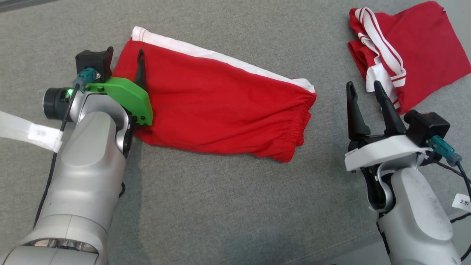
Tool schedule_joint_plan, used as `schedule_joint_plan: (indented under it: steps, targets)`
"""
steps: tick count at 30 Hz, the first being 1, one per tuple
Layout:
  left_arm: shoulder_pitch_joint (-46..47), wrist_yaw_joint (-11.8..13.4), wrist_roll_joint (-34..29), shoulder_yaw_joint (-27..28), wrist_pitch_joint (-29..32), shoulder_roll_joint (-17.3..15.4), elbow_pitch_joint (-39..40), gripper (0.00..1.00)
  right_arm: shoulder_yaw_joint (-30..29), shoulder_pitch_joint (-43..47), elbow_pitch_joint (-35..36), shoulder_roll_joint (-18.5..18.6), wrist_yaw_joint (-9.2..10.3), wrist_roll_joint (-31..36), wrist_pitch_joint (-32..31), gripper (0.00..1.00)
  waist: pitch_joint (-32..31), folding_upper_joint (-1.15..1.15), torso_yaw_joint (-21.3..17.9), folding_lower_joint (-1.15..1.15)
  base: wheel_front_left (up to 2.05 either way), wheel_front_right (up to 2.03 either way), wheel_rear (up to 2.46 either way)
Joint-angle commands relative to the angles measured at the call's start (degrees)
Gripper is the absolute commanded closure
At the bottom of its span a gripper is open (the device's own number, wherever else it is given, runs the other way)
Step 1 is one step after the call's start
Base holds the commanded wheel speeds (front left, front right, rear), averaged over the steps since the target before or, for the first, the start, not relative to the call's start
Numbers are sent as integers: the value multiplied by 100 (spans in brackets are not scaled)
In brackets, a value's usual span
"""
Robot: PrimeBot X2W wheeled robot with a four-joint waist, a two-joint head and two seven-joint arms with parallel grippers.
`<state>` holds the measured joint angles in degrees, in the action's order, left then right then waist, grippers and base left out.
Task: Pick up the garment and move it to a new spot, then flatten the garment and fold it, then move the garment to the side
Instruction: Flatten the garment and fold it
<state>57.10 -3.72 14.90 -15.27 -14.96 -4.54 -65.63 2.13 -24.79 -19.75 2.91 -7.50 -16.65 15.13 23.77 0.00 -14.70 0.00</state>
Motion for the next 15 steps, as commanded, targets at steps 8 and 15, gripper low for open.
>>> schedule_joint_plan:
  steps: [8,15]
  targets:
    - [-568,-75,307,85,169,66,-385,0,-206,476,99,5,4,-78,0,0,-389,0,196,0,0,0,0]
    - [-905,-51,452,125,261,28,-626,100,-136,560,144,6,4,-201,0,0,-633,0,145,0,0,0,0]
